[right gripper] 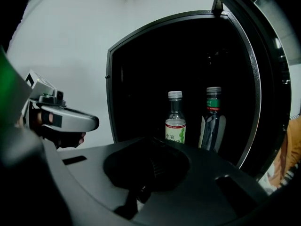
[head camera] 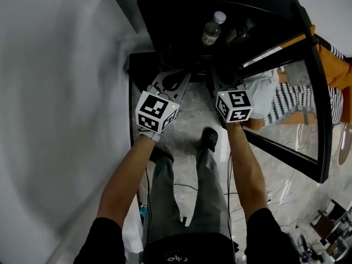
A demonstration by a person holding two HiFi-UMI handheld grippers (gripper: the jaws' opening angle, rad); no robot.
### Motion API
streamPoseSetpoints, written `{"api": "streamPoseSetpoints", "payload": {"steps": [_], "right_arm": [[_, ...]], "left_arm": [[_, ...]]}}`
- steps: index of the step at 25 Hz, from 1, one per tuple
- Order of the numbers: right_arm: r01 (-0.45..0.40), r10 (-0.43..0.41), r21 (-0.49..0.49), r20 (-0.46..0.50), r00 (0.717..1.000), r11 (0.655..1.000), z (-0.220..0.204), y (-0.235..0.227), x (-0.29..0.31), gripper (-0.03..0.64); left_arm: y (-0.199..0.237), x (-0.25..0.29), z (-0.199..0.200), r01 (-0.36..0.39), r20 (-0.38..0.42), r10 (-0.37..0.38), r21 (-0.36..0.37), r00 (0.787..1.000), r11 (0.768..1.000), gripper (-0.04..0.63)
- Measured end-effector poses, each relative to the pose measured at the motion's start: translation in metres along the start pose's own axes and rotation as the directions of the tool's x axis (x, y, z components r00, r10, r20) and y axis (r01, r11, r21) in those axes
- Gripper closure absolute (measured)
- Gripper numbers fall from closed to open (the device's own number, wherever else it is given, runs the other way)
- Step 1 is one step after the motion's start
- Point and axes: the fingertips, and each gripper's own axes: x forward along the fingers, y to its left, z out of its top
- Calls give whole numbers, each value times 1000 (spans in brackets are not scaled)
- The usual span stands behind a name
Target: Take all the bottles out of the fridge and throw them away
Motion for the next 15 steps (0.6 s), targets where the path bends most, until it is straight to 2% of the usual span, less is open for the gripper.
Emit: {"api": "streamPoseSetpoints", "payload": {"steps": [8,9,15], "right_arm": [[72,-72,-22,0,997,997,-16,-24,24,606],[77,-77,-14,-1,997,997,-17,-27,28,587],[129,-129,11,-25,991,992,-13,-49,58,355]], "left_arm": [[5,3,-13,-5,18,5,-11,1000,1000,589],[7,2,-13,-9,20,9,-12,1000,1000,589],[17,-1,-8,-30,26,30,-19,999,999,589]]}}
